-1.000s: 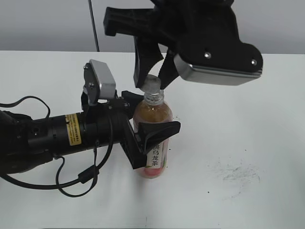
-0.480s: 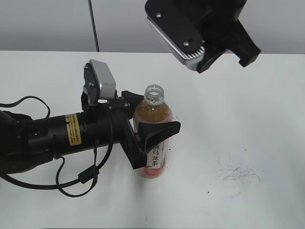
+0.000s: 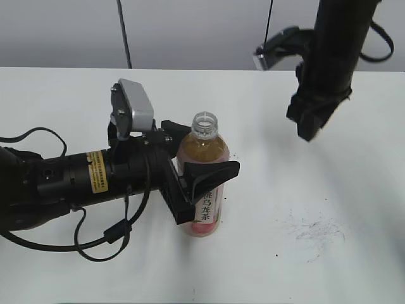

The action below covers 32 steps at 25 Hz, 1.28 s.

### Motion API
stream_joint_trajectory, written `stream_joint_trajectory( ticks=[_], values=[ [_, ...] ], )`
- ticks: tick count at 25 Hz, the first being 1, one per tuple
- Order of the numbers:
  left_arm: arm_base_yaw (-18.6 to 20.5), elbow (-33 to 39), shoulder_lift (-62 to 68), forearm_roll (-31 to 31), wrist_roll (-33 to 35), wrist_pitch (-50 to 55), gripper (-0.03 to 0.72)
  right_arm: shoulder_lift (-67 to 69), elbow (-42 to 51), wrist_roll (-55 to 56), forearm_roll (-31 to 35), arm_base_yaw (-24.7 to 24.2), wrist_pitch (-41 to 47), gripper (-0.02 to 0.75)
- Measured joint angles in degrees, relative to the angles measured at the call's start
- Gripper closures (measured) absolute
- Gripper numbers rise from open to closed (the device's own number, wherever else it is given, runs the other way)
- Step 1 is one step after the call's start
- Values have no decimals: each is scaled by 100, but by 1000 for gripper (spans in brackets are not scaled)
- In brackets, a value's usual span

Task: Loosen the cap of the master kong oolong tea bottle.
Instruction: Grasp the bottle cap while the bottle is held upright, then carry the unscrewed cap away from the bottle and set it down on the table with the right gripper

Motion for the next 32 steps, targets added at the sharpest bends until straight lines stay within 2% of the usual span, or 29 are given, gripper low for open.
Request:
stream_joint_trajectory(
  ticks=[5, 10, 12, 16, 18, 23, 32],
  values=[
    [0, 0, 0, -68, -11, 11, 240, 101, 1357, 415, 392, -125, -100, 468],
    [0, 0, 0, -110, -35, 17, 240, 101, 2198, 823, 485, -119, -835, 451],
    [0, 0, 0, -116, -40, 17, 240, 101, 2299, 871, 496, -119, -877, 402],
    [0, 0, 0, -165, -53, 28, 240, 101, 2319, 917, 586, -119, -1011, 216],
    [0, 0, 0, -176, -57, 29, 240, 101, 2319, 930, 590, -119, -1093, 161],
    [0, 6, 0, -193, -59, -2, 237, 88, 2192, 1335, 590, -119, -940, 164],
    [6, 6, -18, -420, 4, -172, 177, -445, 2053, 1421, 590, -119, -820, 167]
  ],
)
